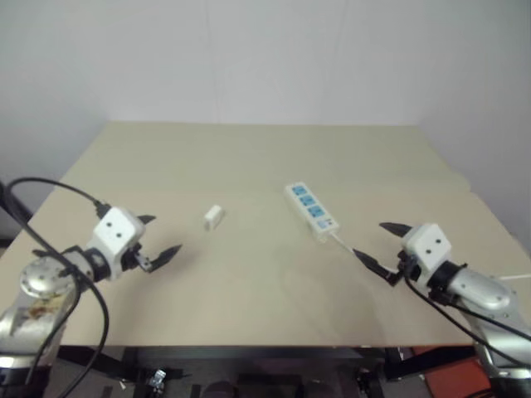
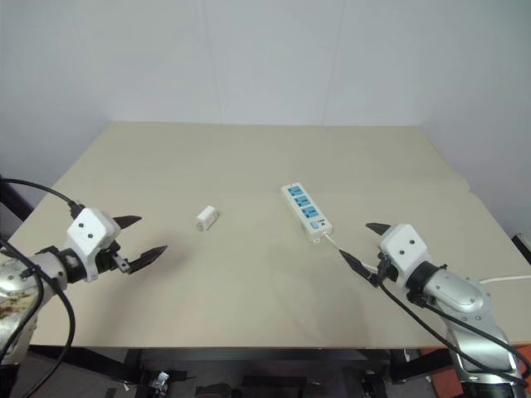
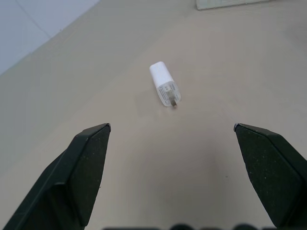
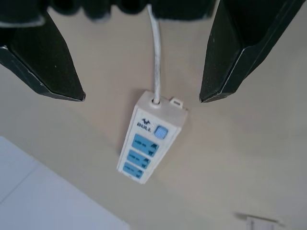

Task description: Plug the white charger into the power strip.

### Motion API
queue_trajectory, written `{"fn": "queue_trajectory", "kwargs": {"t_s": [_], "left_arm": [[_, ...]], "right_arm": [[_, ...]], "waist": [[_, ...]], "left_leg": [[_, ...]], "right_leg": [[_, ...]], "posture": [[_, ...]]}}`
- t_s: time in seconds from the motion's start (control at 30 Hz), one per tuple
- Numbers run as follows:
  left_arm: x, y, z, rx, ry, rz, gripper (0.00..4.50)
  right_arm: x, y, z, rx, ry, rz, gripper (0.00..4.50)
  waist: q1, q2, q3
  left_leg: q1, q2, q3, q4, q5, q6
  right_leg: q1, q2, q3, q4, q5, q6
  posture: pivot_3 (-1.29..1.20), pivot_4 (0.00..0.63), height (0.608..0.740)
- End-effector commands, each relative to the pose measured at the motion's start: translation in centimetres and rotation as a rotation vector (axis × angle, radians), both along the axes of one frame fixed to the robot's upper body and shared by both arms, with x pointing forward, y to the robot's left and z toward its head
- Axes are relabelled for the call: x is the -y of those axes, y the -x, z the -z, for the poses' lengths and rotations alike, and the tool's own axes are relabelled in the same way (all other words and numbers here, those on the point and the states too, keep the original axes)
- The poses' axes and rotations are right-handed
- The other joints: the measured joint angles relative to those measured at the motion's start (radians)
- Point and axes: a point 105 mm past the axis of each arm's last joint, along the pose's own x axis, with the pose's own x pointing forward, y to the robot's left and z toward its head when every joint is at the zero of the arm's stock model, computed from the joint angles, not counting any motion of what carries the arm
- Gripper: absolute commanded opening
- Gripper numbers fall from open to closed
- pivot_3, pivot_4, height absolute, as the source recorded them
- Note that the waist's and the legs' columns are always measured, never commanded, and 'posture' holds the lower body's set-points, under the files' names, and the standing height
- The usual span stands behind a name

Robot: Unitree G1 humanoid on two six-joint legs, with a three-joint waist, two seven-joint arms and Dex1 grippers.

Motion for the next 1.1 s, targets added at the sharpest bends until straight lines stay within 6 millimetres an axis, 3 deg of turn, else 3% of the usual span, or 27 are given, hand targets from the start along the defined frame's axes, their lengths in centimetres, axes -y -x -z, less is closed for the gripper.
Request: {"fn": "queue_trajectory", "kwargs": {"t_s": [0.03, 0.2, 0.6, 0.8, 1.1], "left_arm": [[0.9, -0.4, -0.6, 0.007, 0.001, 0.046, 4.5], [2.0, -1.4, -0.9, 0.012, -0.023, 0.116, 4.5], [5.9, -1.8, -1.7, 0.05, 0.076, 0.287, 4.5], [8.2, -1.2, -1.6, 0.042, 0.127, 0.383, 4.5], [8.6, -1.1, -1.2, 0.028, 0.14, 0.398, 4.5]], "right_arm": [[-0.9, 0.0, -1.3, 0.043, -0.018, -0.04, 4.48], [-1.5, -1.3, -2.1, 0.059, -0.069, -0.04, 4.48], [-4.8, -8.8, -0.7, -0.031, -0.285, 0.217, 4.48], [-5.7, -10.1, 0.3, -0.04, -0.337, 0.213, 4.48], [-6.9, -11.1, 1.5, -0.075, -0.368, 0.199, 4.48]], "waist": [[-0.001, 0.0, 0.0], [-0.003, 0.0, 0.0], [-0.015, 0.0, 0.0], [-0.015, 0.0, 0.0], [-0.023, 0.001, 0.001]], "left_leg": [[0.0, 0.0, 0.0, 0.0, 0.0, 0.0], [0.0, 0.0, 0.001, 0.0, 0.0, 0.0], [-0.003, 0.0, 0.001, 0.0, 0.0, 0.0], [-0.004, 0.0, 0.001, 0.0, 0.0, 0.0], [-0.003, 0.0, 0.001, 0.0, 0.0, 0.0]], "right_leg": [[0.0, 0.0, 0.0, 0.0, 0.0, 0.0], [0.0, 0.0, 0.001, 0.0, 0.0, 0.0], [-0.005, 0.001, 0.002, 0.003, 0.0, 0.0], [-0.005, 0.0, 0.001, 0.003, 0.0, 0.0], [-0.006, 0.001, 0.002, 0.004, 0.0, 0.0]], "posture": [[0.0, 0.15, 0.74], [0.0, 0.15, 0.74], [0.0, 0.15, 0.74], [0.0, 0.15, 0.74], [0.0, 0.15, 0.74]]}}
